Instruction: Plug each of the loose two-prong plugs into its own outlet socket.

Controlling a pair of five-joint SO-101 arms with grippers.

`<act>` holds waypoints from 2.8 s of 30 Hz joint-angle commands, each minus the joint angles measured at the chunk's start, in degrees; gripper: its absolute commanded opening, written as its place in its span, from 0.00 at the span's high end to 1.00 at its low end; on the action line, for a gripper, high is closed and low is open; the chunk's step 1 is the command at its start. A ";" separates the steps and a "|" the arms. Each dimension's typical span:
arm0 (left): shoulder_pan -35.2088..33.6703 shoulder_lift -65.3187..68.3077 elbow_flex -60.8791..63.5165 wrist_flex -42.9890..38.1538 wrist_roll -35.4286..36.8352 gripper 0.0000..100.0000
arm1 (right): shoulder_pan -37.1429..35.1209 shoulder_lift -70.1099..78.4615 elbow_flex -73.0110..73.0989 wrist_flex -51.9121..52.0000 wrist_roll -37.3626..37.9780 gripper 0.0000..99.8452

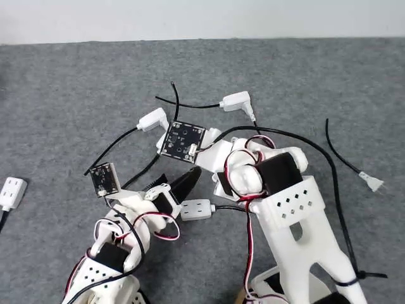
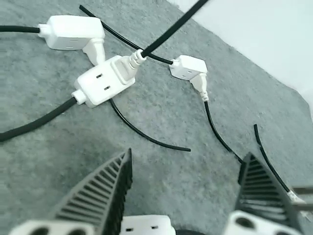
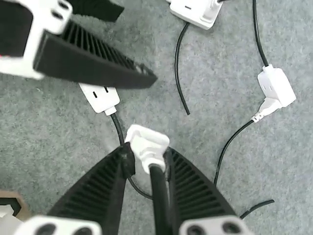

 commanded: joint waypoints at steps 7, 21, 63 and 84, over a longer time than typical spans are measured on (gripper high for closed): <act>-23.38 -0.53 -6.90 19.43 -6.51 0.67 | -7.87 -1.01 3.52 -5.32 2.55 0.99; -31.56 -0.53 -1.27 17.76 -16.53 0.67 | -1.10 10.15 8.00 -14.64 15.47 0.99; -31.38 -0.53 -1.10 16.97 -16.53 0.67 | 50.68 -20.18 25.76 -4.88 53.71 0.70; -31.47 -0.53 -1.10 16.97 -16.53 0.67 | 10.95 -12.09 45.80 0.04 34.37 0.70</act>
